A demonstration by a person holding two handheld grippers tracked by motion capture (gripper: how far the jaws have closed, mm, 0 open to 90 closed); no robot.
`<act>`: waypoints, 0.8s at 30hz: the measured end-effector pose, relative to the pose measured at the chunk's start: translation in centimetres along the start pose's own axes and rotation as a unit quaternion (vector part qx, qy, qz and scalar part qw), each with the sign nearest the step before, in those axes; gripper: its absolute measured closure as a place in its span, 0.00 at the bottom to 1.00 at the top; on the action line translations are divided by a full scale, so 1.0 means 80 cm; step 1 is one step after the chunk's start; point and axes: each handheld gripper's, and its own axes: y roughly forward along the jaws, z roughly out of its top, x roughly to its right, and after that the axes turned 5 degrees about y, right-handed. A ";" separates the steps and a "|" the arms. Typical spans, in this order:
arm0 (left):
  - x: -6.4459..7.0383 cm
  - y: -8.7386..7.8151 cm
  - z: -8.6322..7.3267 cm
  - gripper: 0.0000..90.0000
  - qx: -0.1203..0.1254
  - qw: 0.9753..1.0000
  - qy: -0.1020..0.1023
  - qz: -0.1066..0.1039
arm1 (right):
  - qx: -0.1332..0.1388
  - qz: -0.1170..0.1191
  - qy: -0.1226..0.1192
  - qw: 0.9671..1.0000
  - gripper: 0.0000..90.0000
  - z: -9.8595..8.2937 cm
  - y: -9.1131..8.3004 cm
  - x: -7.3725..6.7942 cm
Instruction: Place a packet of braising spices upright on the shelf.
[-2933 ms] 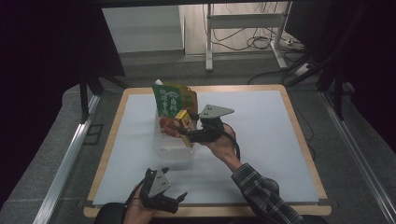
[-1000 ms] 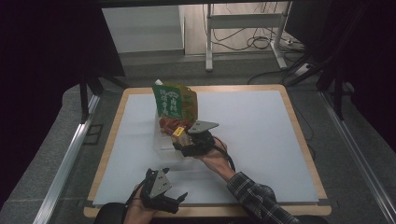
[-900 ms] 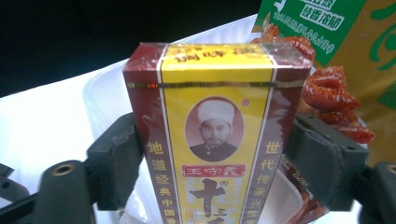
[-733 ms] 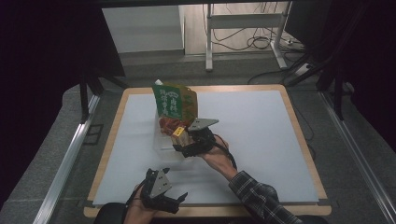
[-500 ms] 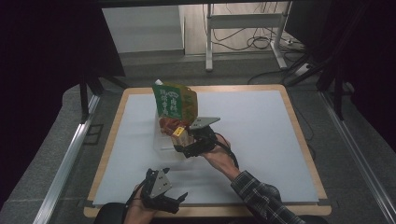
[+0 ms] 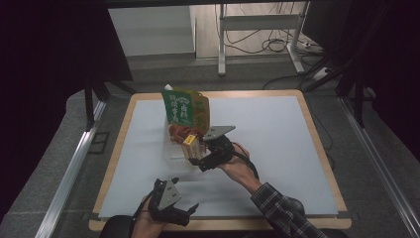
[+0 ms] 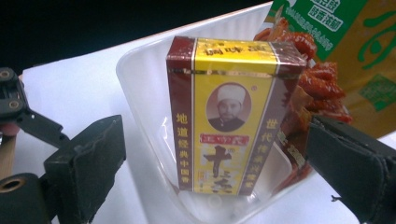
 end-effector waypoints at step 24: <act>0.001 0.001 0.000 0.00 0.003 1.000 -0.003 0.000 | -0.017 -0.019 -0.004 1.000 0.06 -0.017 -0.035 0.011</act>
